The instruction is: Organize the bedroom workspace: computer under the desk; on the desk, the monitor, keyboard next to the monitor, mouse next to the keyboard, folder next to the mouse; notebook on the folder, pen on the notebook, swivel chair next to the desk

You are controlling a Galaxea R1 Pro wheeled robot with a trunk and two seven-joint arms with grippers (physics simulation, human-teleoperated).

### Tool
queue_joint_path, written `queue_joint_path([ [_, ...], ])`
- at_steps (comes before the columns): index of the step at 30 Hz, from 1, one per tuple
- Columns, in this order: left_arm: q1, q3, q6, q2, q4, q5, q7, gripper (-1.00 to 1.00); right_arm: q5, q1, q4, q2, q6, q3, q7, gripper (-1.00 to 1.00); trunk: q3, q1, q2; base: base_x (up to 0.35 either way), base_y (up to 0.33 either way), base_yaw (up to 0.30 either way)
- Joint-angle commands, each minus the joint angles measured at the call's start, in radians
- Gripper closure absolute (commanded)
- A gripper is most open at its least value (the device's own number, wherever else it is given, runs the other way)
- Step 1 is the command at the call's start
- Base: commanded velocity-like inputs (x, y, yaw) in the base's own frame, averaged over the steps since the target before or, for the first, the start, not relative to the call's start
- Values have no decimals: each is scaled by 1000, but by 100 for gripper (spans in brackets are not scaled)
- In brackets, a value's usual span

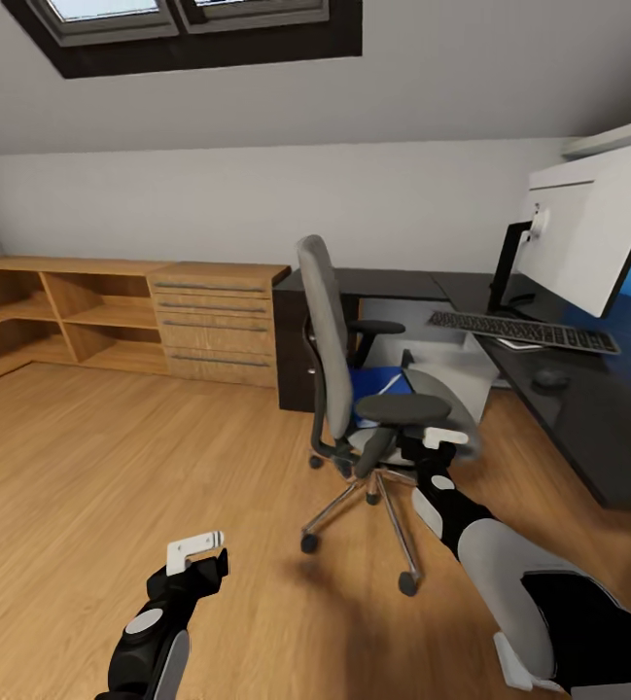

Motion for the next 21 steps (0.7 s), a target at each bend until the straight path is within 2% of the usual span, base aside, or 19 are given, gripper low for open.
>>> queue_joint_path([
  [1,-1,-2,3,0,-1,10,9,-100,-7,-1,1,1,-4,2,1,-100,0,0,0,0,0,194],
  [7,-1,0,3,0,-1,10,9,-100,-7,-1,1,2,-3,2,1,-100,7,0,0,-5,0,194],
  [11,-1,-1,3,0,-1,10,9,-100,-7,-1,1,2,-4,2,1,-100,11,0,0,-234,30,180],
  [14,-1,-1,3,0,-2,11,9,-100,-7,-1,1,2,-4,2,1,-100,13,0,0,-222,9,73],
  [21,-1,2,2,0,-8,11,9,-100,-7,-1,1,2,-3,2,1,-100,14,0,0,-40,1,12],
])
